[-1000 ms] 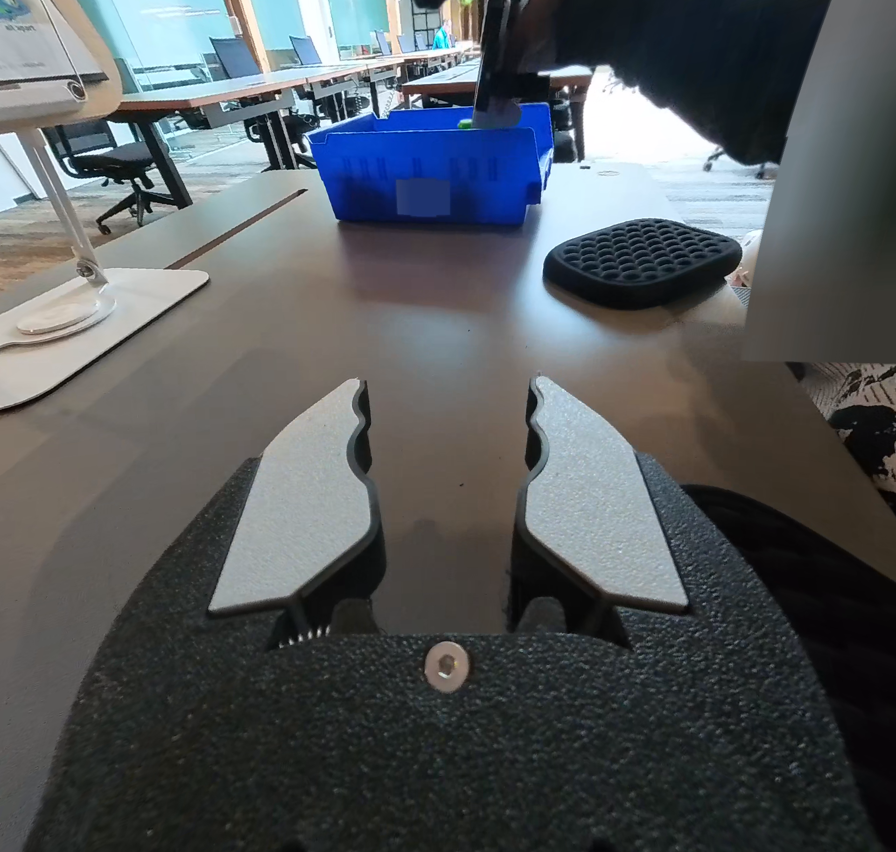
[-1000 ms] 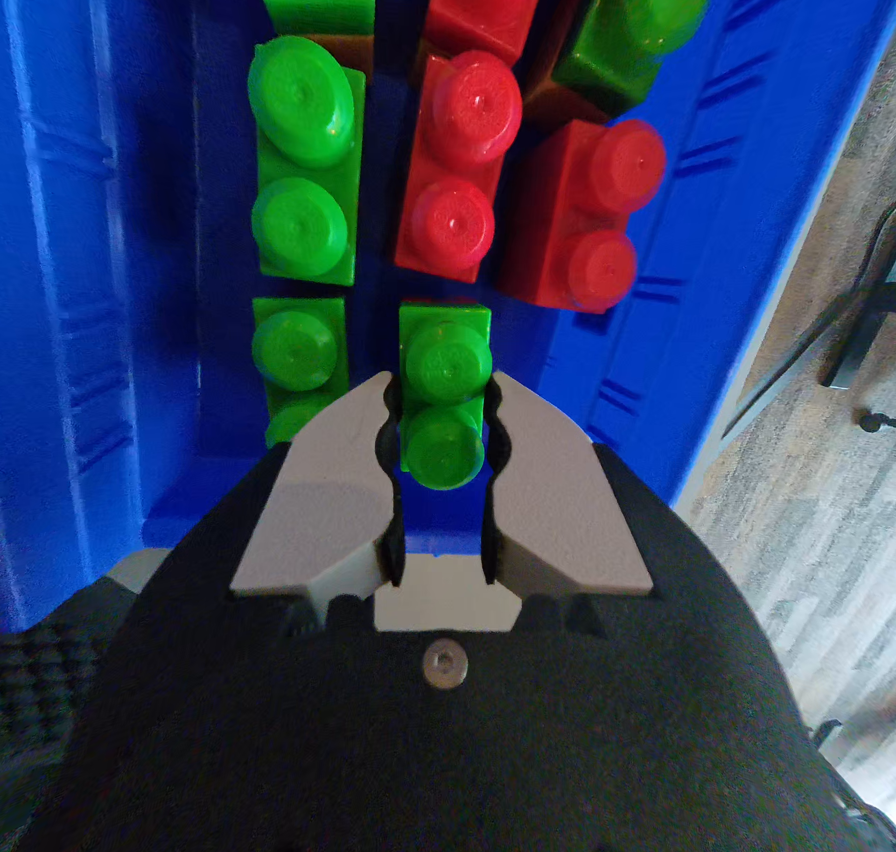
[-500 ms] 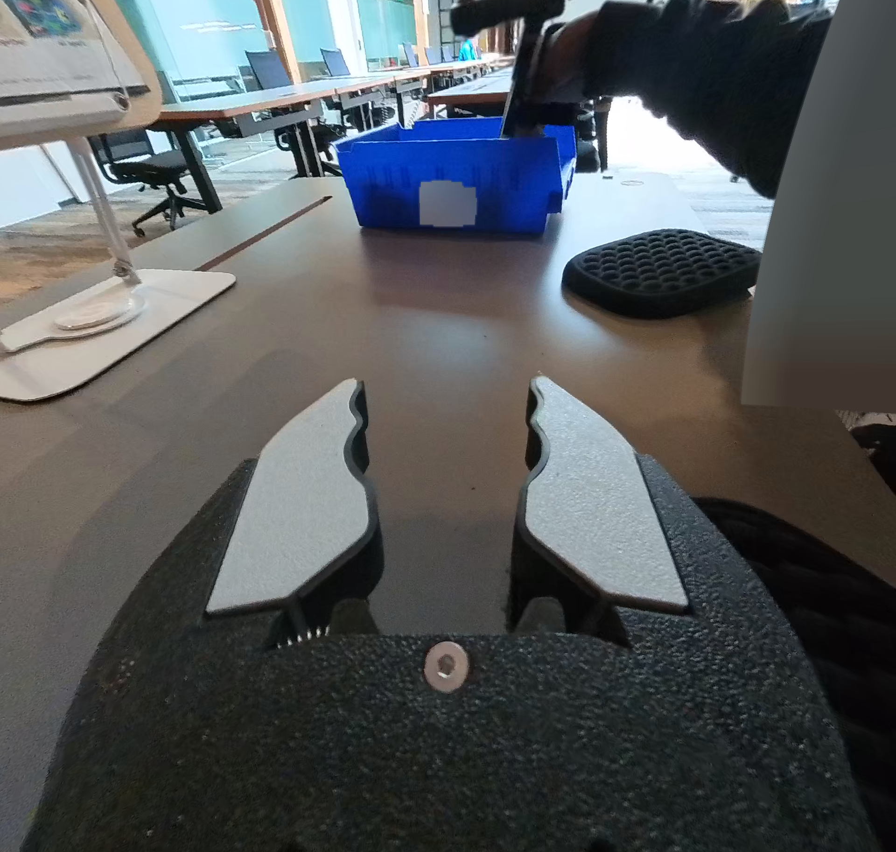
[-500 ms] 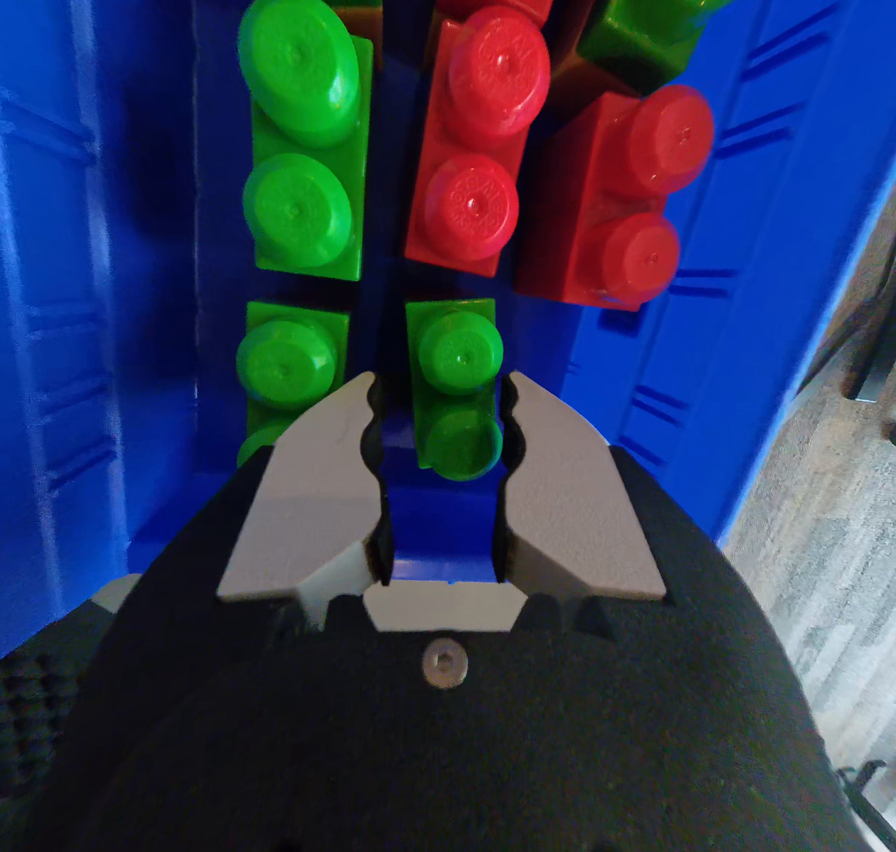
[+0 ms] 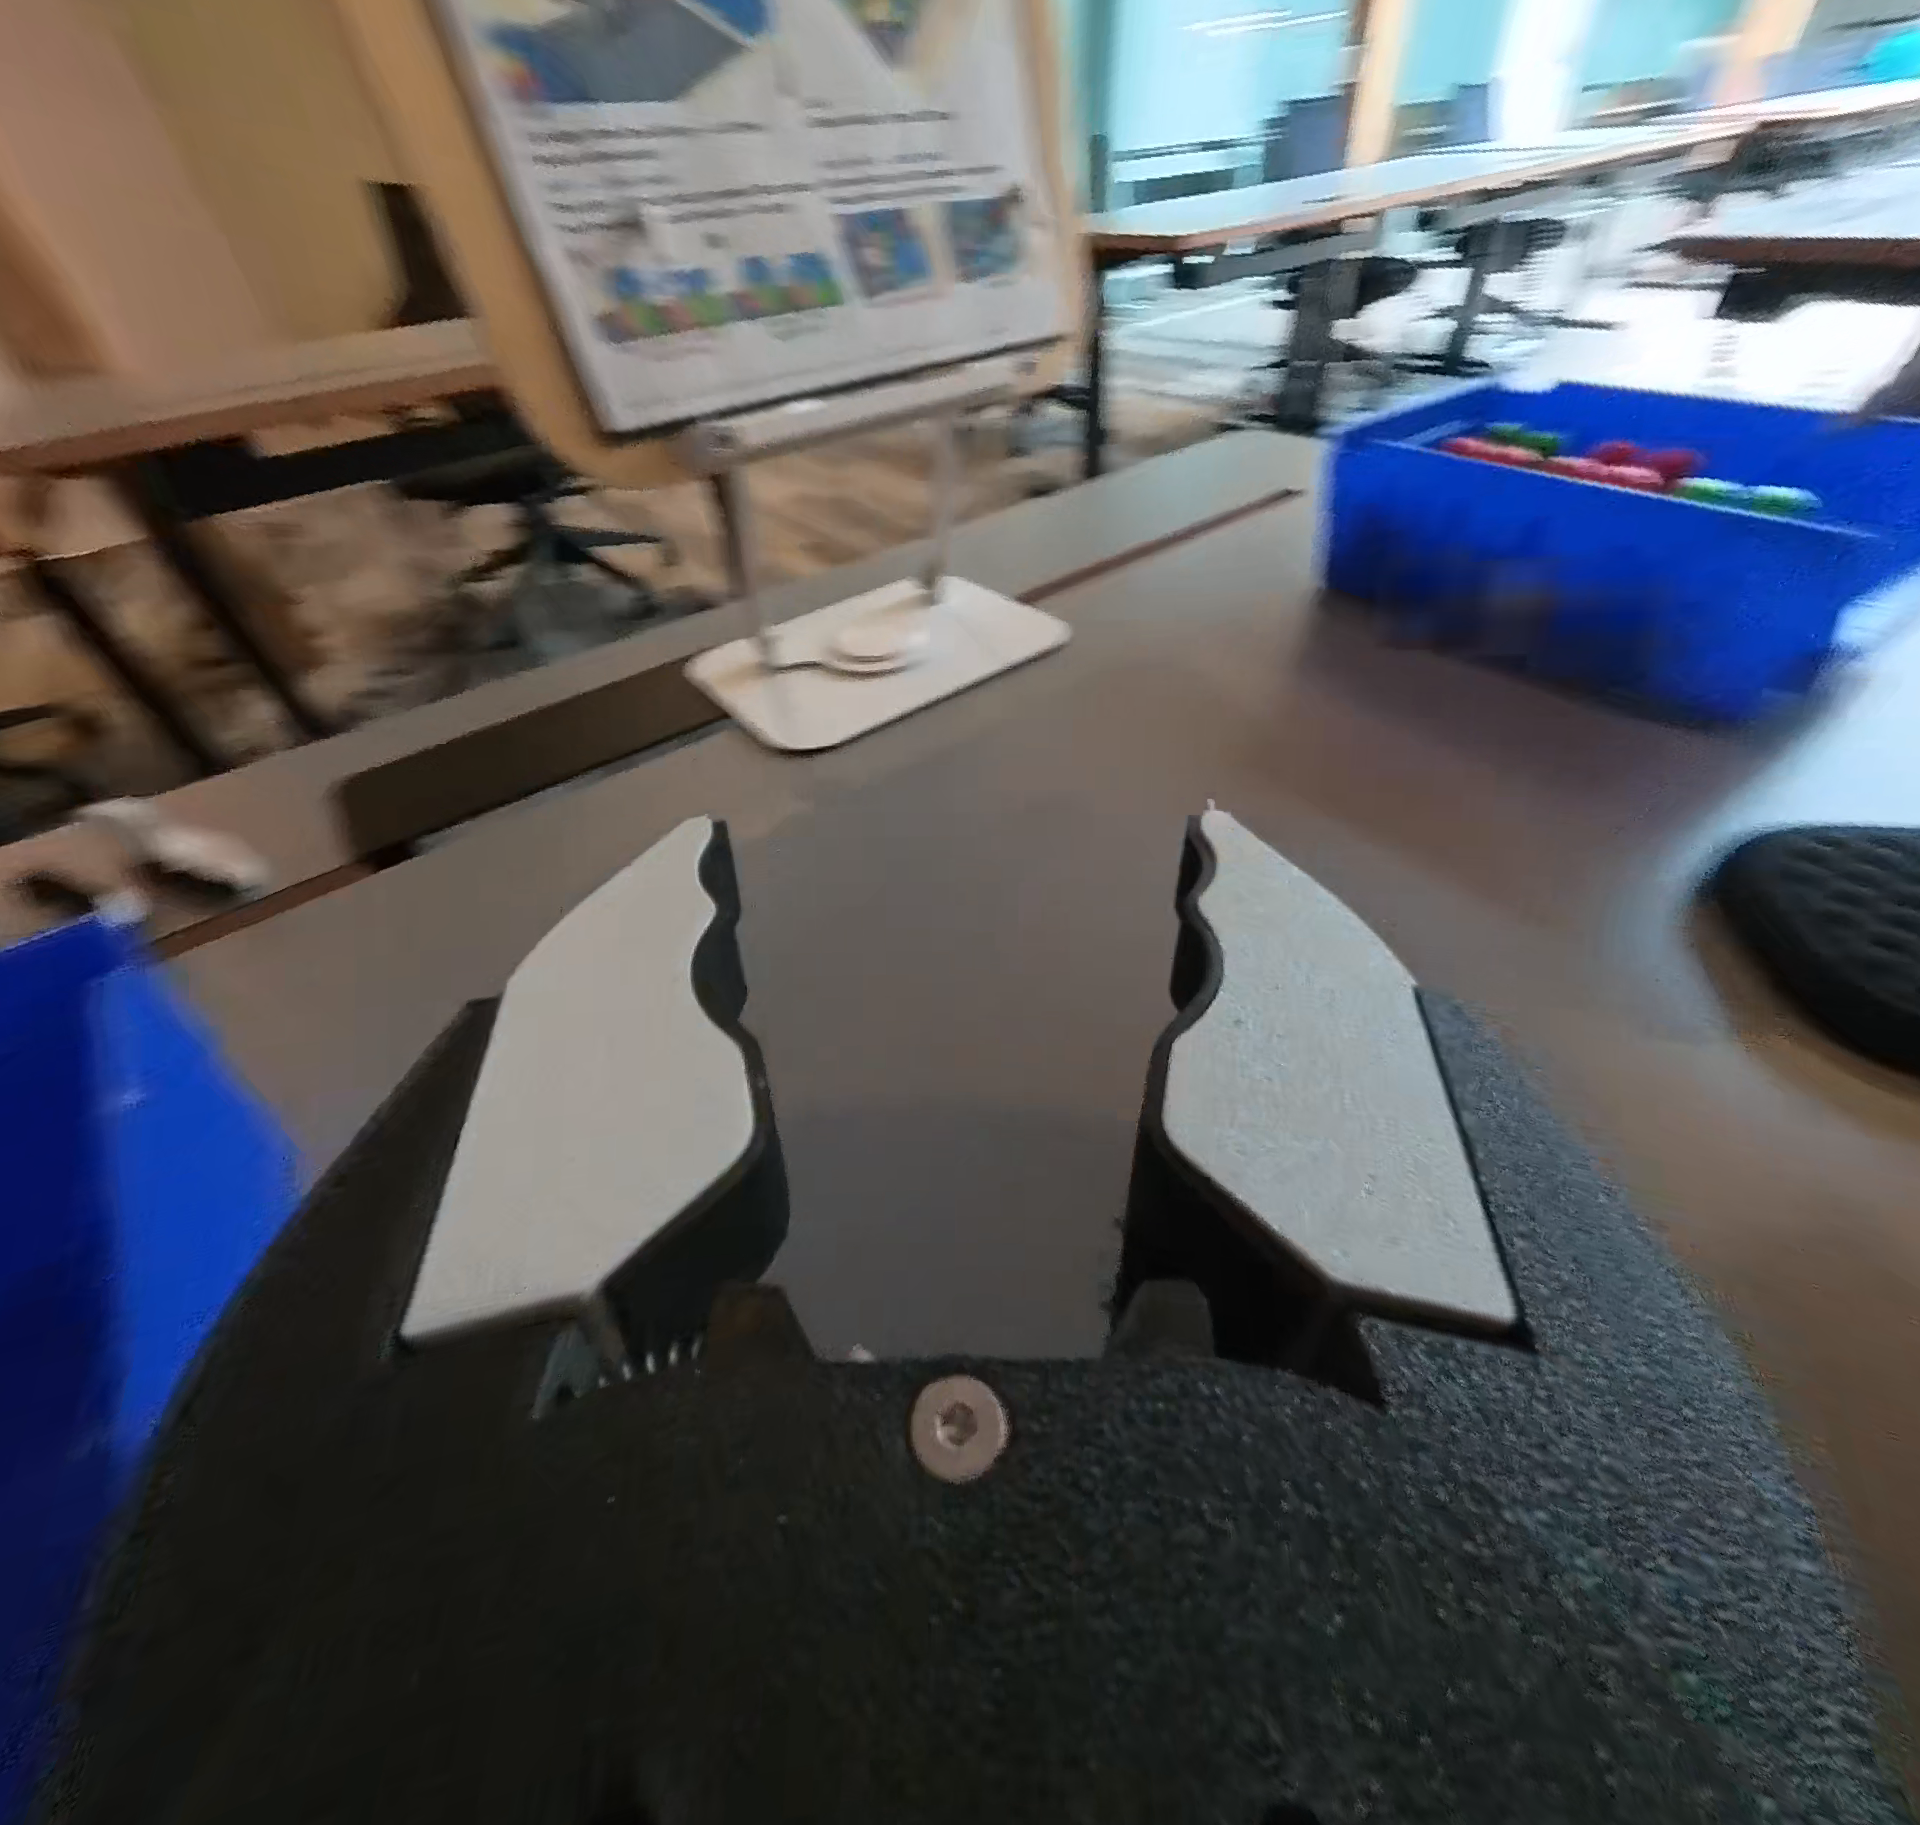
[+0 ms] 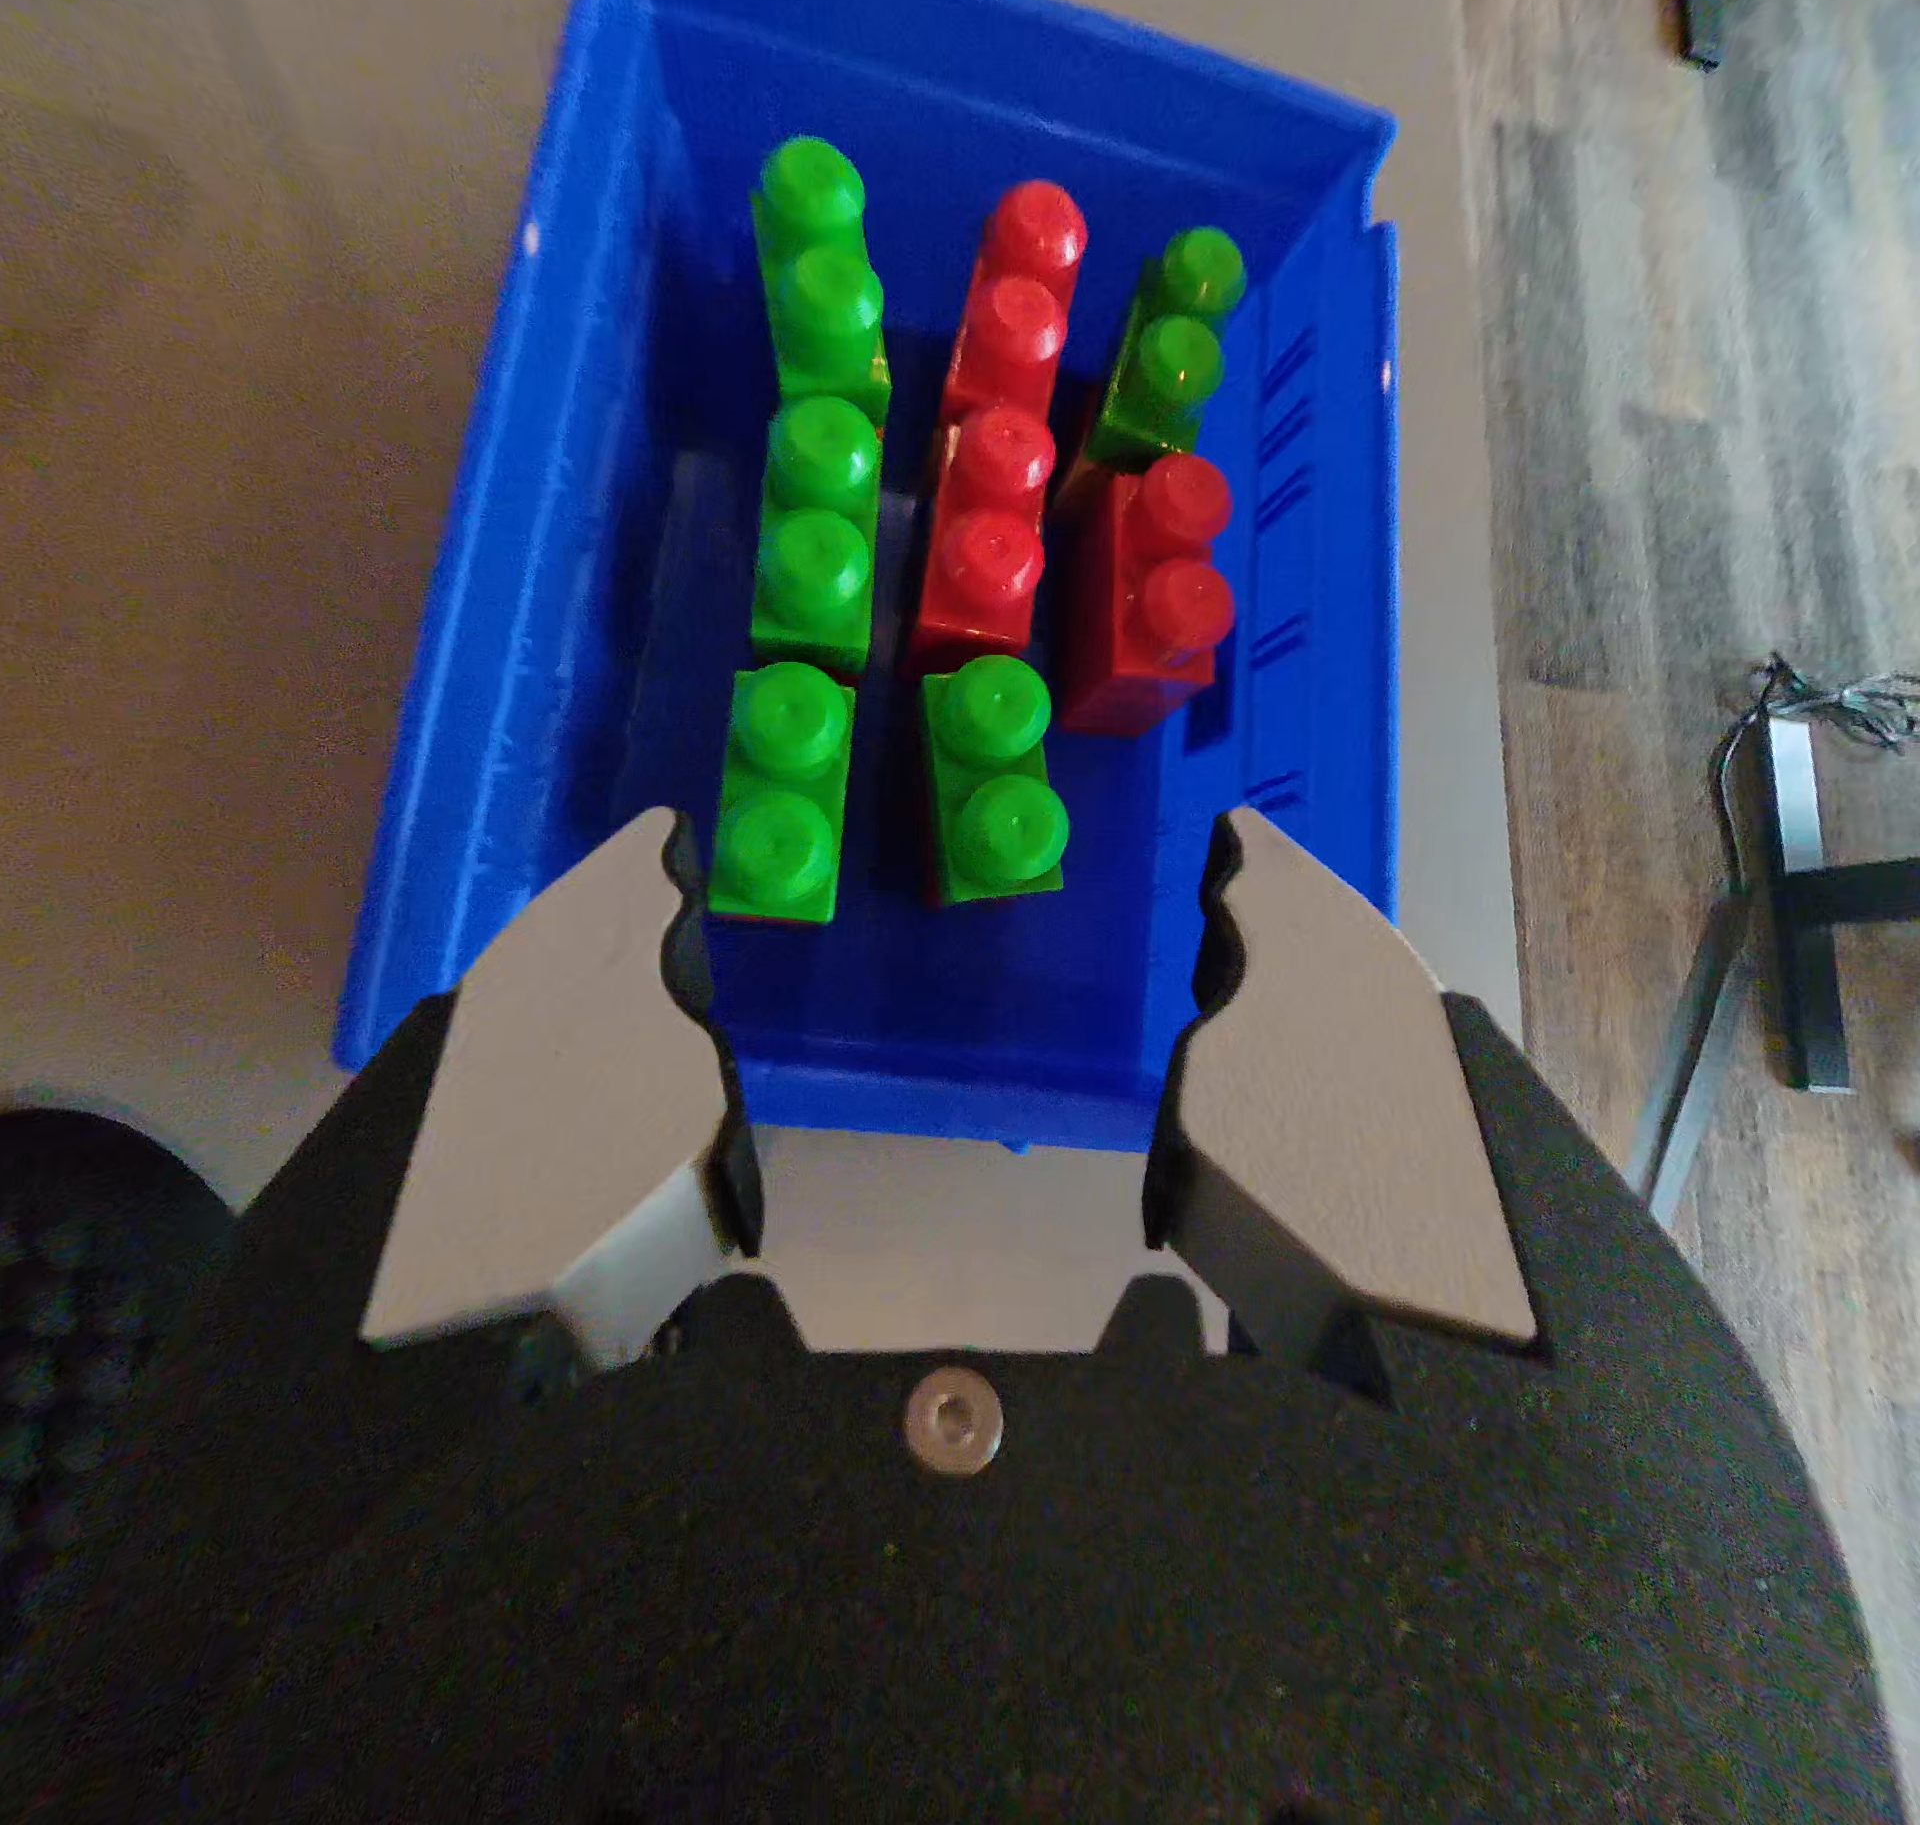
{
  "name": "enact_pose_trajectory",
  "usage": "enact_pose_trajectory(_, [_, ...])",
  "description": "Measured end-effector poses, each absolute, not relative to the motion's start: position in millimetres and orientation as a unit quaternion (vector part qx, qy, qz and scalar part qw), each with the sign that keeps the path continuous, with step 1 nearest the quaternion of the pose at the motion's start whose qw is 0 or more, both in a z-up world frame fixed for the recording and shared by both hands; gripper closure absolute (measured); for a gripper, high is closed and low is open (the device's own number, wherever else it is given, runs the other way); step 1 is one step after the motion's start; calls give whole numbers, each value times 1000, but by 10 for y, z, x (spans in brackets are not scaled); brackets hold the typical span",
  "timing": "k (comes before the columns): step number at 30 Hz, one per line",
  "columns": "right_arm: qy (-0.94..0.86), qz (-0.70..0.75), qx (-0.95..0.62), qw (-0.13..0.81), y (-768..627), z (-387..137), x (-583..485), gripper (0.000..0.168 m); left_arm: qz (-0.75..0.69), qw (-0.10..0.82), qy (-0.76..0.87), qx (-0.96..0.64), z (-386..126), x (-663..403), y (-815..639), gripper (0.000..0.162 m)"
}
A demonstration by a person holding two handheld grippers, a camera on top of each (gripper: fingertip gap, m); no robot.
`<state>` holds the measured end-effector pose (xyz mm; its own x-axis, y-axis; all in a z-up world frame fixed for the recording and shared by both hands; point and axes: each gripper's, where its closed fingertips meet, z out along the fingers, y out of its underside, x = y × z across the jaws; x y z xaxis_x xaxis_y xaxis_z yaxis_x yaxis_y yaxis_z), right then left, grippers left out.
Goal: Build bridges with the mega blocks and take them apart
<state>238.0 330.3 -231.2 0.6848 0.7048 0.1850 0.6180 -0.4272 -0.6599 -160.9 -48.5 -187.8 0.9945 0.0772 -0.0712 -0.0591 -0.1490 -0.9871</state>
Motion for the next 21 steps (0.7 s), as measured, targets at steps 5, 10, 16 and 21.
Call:
enact_pose_trajectory(5, [-370,91,-816,434,3083,-2193,2402,67,193,657,-120,-719,-1613,-1937,-953,81])
enact_pose_trajectory(10, [-344,97,-789,499,2858,-2146,2520,56,289,617,-218,-699,-1565,-2178,-1501,78])
enact_pose_trajectory(16, [-312,88,-785,528,2532,-2160,2743,49,314,583,-269,-699,-1647,-2073,-1818,77])
enact_pose_trajectory(21, [-270,97,-765,577,2259,-2035,2961,44,327,601,-289,-669,-1635,-1926,-1999,79])
